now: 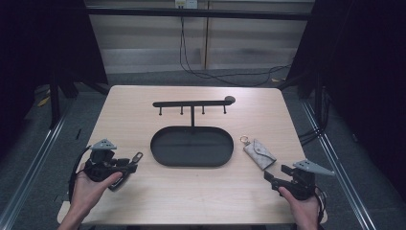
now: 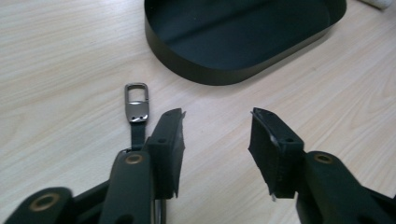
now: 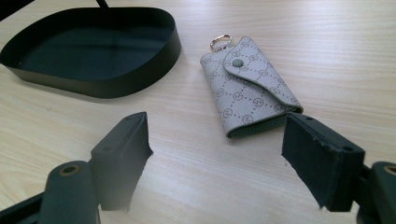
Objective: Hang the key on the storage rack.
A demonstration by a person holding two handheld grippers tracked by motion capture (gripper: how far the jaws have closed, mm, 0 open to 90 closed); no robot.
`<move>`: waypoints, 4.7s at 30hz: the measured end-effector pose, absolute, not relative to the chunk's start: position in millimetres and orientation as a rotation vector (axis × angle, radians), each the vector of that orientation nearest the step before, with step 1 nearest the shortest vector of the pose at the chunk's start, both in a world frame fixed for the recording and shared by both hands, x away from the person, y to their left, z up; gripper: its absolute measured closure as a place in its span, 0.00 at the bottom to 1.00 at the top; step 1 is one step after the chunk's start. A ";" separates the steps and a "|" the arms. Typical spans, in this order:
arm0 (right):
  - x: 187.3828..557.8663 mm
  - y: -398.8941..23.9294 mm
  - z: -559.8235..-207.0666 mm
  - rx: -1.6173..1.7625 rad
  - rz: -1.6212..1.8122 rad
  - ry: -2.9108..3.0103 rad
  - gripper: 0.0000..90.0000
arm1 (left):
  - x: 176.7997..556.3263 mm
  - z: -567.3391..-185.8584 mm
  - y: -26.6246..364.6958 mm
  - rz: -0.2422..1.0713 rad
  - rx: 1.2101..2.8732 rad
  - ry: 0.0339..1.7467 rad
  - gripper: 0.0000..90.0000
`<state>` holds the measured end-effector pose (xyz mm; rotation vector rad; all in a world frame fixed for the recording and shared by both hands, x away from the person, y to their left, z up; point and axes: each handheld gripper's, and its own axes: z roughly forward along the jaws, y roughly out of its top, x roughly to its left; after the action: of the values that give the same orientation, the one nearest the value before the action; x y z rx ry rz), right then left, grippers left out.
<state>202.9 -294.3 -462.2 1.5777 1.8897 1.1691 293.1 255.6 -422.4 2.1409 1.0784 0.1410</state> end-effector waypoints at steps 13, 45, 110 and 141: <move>203.1 -293.0 -462.7 1.560 1.177 1.914 0.22 | 318.3 -420.4 246.4 0.151 2.306 1.135 0.46; 205.7 -291.5 -463.8 1.554 1.180 1.937 0.17 | 380.6 -435.4 235.8 0.001 2.561 1.219 0.62; 207.0 -289.0 -466.2 1.563 1.143 1.962 0.17 | 401.3 -465.7 198.6 -0.015 2.779 1.252 0.78; 207.3 -289.2 -466.5 1.566 1.150 1.965 0.17 | 389.9 -443.6 210.7 -0.070 2.695 1.224 0.78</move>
<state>207.3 -289.2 -466.5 1.5660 1.9654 1.1503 389.9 210.7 -443.6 2.6949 1.2236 -0.0700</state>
